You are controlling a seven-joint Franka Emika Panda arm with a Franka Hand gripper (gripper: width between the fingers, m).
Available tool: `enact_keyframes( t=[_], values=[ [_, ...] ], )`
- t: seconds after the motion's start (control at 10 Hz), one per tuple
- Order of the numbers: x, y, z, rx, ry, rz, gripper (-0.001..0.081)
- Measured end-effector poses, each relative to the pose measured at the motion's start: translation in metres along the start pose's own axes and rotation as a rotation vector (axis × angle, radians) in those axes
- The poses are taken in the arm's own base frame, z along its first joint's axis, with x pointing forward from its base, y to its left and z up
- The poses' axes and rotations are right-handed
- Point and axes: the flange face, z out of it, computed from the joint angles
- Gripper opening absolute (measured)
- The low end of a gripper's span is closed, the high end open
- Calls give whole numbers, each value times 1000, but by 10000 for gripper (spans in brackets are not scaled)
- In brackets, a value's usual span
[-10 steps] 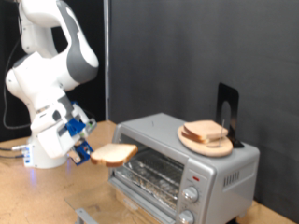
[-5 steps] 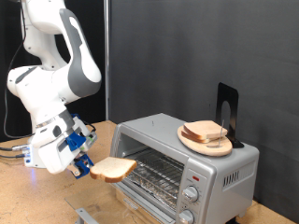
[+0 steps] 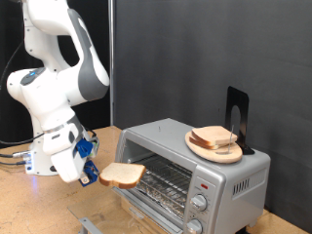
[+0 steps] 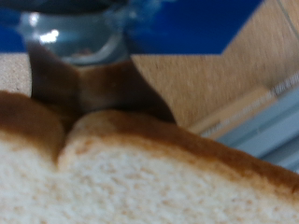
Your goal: Make a piece of toast with the oven
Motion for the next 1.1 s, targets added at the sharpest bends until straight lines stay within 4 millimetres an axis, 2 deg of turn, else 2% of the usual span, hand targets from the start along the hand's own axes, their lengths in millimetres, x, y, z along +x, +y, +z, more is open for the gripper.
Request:
enact_keyframes(
  t=[0.3,0.5,0.8,1.1],
  values=[
    [19,5,4,-56,-51,-115,400],
    [35,0,2,-107,-67,-215,400],
    [55,-20,4,-270,-143,-363,400],
    [77,-49,6,-304,-113,-382,400]
  ],
)
